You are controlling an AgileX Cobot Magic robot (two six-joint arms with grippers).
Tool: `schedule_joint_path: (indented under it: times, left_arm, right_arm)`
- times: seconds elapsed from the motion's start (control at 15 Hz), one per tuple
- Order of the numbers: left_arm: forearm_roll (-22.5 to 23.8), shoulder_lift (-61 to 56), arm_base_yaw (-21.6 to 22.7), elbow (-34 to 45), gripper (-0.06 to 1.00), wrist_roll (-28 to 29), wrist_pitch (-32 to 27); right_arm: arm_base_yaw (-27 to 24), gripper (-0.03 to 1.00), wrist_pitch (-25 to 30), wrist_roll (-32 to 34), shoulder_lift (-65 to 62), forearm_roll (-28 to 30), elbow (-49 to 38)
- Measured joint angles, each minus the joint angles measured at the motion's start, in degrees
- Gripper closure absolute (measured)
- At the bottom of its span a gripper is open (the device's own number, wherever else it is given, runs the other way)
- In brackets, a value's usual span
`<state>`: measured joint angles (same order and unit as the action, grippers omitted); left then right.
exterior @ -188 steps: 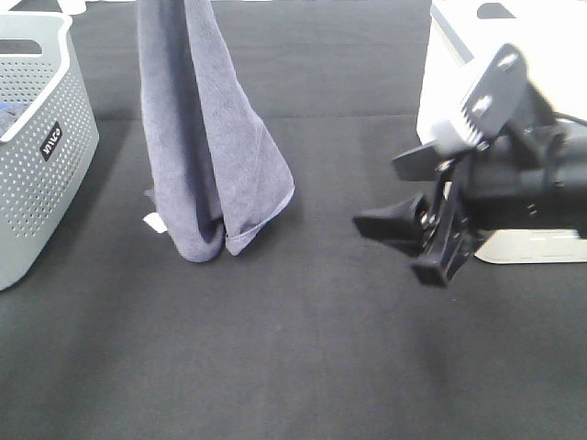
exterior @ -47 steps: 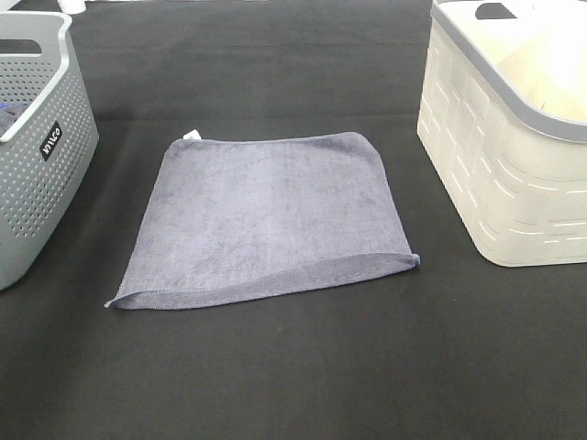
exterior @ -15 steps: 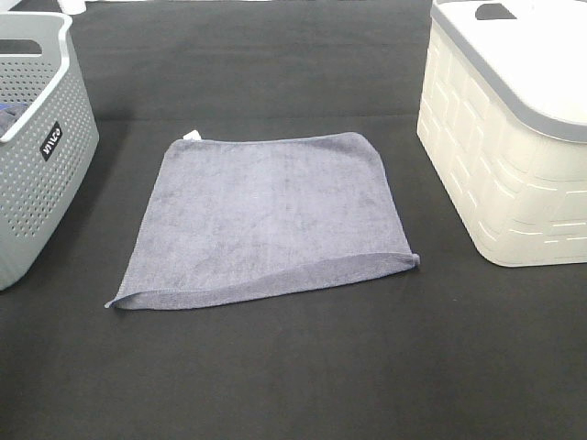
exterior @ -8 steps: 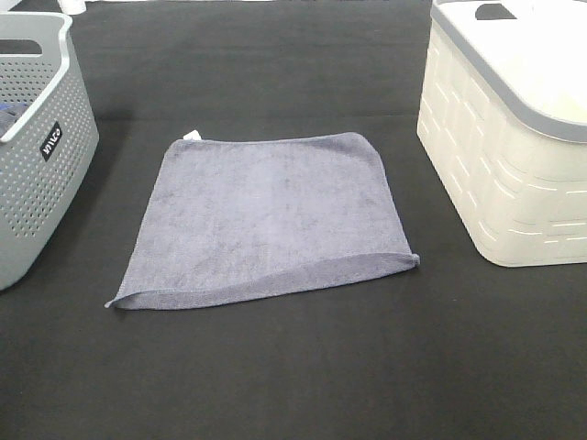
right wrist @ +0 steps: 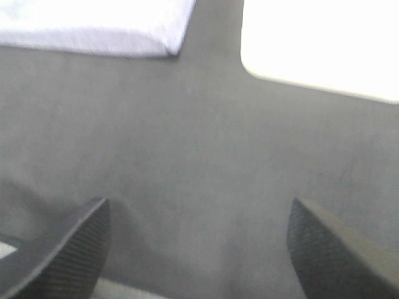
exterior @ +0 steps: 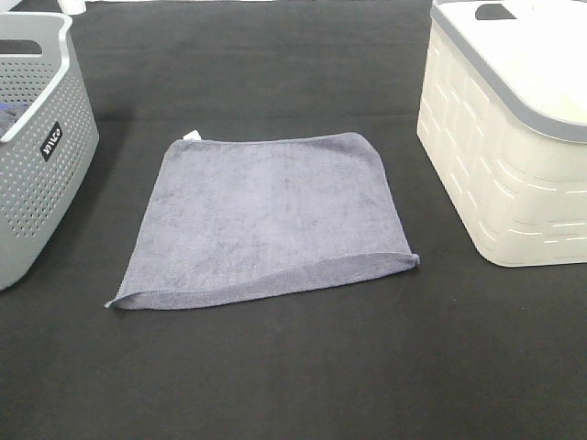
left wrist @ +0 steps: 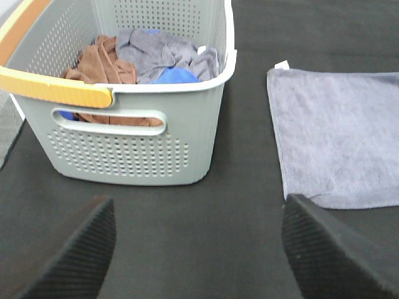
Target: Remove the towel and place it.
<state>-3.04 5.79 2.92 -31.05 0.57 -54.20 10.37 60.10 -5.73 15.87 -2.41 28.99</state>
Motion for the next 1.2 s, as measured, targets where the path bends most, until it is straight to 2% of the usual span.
schedule_joint_path:
  times: [0.47, 0.6, 0.87, 1.2]
  left_arm:
    - [-0.06, -6.07, 0.00, 0.29, 0.25, -0.23, -0.46]
    - [-0.06, -6.07, 0.00, 0.29, 0.25, -0.57, -1.49]
    - [-2.12, -6.07, 0.00, 1.03, 0.25, -5.33, -4.70]
    - [-2.46, -6.07, 0.00, 1.78, 0.25, -4.81, -5.10]
  right_arm:
    - [0.00, 0.20, 0.17, -3.44, -15.87, -2.46, 0.00]
    - [0.00, 0.20, 0.17, -3.50, -16.10, -2.46, 0.00]
    - [0.00, 0.20, 0.17, -3.67, -16.10, -2.46, 0.00]
    - [0.00, 0.20, 0.17, -3.67, -16.10, -2.86, 0.00]
